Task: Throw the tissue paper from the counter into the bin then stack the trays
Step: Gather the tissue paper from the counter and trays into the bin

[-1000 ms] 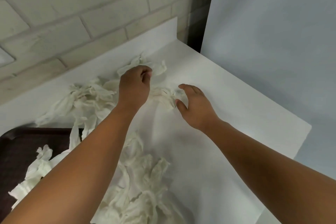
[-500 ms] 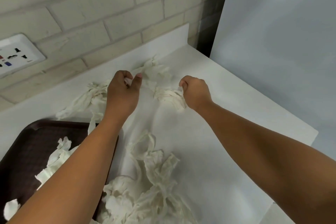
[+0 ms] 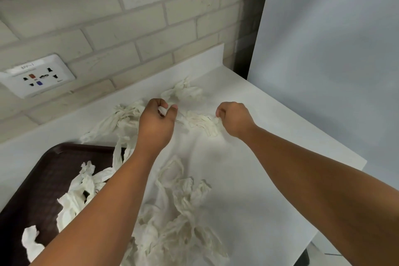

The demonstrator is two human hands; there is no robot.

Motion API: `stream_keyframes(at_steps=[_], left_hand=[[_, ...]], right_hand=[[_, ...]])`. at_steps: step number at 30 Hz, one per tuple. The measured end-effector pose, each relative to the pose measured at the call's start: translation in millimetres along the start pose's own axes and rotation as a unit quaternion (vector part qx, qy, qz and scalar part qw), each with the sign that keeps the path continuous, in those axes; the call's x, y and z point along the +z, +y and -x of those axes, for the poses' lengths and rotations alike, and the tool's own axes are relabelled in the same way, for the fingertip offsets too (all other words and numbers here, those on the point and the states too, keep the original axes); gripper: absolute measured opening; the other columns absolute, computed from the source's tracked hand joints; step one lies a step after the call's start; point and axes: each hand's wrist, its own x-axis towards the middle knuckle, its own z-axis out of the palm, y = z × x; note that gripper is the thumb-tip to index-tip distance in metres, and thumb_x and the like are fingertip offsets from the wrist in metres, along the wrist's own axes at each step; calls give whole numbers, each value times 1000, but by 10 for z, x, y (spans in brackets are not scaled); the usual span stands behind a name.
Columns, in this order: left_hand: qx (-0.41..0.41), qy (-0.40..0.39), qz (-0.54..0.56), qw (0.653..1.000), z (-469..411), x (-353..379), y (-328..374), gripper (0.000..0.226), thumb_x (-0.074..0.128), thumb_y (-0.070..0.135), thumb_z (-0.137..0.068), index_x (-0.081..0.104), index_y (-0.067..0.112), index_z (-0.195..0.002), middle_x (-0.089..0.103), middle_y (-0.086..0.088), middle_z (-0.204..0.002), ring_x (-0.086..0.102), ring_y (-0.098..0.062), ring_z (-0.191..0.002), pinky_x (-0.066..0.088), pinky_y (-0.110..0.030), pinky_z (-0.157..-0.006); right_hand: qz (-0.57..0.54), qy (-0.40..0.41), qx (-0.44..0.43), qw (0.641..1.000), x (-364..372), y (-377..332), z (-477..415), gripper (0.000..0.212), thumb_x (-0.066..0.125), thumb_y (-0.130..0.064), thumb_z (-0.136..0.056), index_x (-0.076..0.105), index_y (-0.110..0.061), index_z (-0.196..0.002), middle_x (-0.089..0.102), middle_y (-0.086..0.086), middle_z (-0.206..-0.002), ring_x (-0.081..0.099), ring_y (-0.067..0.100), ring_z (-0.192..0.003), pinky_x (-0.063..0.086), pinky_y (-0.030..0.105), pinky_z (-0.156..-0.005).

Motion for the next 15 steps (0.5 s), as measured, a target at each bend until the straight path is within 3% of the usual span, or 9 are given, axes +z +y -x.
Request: stream_keyframes(at_steps=[3, 6, 10, 15], left_hand=[[2, 6, 7, 1000, 71, -17, 59, 18, 61, 42, -91, 48, 32, -85, 55, -2, -78, 65, -33, -81, 51, -40, -71], [10, 8, 9, 1000, 155, -31, 120, 16, 61, 38, -93, 49, 30, -85, 51, 0, -71, 64, -37, -79, 48, -35, -65], [16, 2, 10, 1000, 277, -97, 158, 16, 61, 35, -93, 52, 23, -88, 51, -7, -71, 61, -42, -78, 45, -32, -61], [5, 10, 10, 1000, 365, -179, 206, 15, 63, 35, -93, 53, 24, -87, 47, -3, -68, 60, -43, -75, 46, -35, -63]], right_hand=[[6, -71, -29, 997, -3, 54, 55, 7, 68, -33, -87, 71, -27, -87, 67, -8, -98, 62, 15, -88, 51, 28, -81], [71, -103, -40, 991, 47, 88, 110, 9, 65, -27, -87, 74, -26, -84, 70, -6, -100, 63, 17, -91, 51, 27, -83], [85, -26, -24, 996, 34, 29, 149, 17, 59, -21, -90, 76, -18, -88, 72, 1, -91, 65, 21, -82, 55, 29, -76], [-28, 104, -56, 993, -200, -128, 226, 2, 67, -15, -87, 68, -15, -85, 59, -6, -79, 54, 12, -73, 49, 24, -71]])
